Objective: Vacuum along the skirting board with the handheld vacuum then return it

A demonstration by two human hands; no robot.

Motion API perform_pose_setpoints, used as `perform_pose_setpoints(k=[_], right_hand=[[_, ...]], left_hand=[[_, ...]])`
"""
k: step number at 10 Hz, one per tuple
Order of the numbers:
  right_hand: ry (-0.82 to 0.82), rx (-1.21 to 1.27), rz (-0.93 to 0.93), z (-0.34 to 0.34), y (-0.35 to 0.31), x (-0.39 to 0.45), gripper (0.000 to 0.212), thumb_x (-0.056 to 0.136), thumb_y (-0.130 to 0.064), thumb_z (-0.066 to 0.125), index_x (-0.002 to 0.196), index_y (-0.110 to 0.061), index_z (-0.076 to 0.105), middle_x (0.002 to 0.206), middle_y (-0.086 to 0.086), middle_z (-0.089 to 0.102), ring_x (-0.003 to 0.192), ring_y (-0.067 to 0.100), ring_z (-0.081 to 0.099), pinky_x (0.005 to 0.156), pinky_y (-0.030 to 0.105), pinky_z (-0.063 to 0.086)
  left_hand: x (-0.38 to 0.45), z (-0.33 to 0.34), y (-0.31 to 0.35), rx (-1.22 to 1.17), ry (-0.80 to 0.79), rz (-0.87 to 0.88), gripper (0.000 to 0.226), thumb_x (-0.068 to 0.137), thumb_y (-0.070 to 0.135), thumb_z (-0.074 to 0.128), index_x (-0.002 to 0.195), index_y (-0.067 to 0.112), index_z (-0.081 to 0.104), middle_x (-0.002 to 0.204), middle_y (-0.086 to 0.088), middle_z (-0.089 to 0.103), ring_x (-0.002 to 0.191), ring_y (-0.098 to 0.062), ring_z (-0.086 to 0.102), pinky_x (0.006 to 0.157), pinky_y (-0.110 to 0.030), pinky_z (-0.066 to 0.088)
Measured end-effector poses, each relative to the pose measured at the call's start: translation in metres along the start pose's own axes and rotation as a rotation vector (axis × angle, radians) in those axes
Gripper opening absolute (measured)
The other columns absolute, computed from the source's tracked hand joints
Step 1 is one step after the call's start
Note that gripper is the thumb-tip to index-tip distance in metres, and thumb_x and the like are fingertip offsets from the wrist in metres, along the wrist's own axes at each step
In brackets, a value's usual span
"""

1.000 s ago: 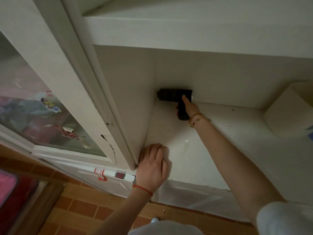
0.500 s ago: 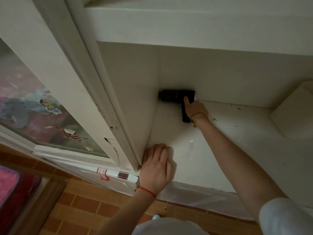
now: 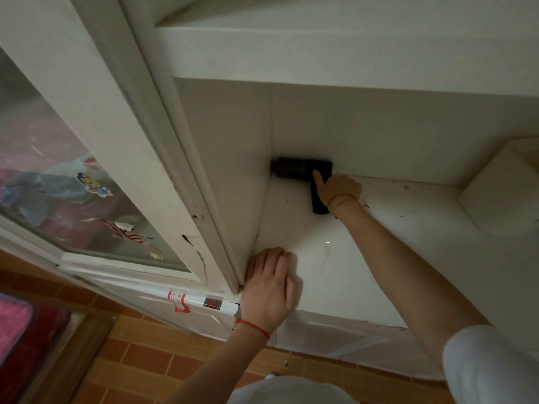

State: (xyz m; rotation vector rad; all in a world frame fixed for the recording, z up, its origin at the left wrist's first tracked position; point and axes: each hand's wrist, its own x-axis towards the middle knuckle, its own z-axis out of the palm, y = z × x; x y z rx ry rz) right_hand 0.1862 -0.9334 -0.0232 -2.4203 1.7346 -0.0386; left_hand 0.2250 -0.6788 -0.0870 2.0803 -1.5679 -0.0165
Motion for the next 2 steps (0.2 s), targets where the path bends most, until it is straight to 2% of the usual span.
perform_pose_setpoints(k=[1,2], right_hand=[[0.039,0.081,0.041,0.000,0.011,-0.007,0.075,0.095,-0.062,0.015,0.055,-0.009,0.049,0.061,0.005,0.053,0.051,0.018,0.045,0.049,0.026,0.027],[0.165,0.341,0.015,0.011,0.037,-0.022,0.060,0.095,-0.057,0.029,0.076,-0.007,0.055,0.075,0.010,0.060,0.071,0.026,0.057,0.060,0.029,0.036]], left_hand=[[-0.002,0.004,-0.002,-0.012,0.028,0.011,0.036,0.086,0.024,0.044,0.115,0.010,0.061,0.120,-0.009,0.060,0.111,-0.029,0.053,0.098,-0.038,0.041],[-0.003,0.003,-0.002,-0.039,0.035,-0.018,0.036,0.085,0.024,0.045,0.115,0.011,0.061,0.121,-0.008,0.060,0.112,-0.029,0.052,0.098,-0.040,0.042]])
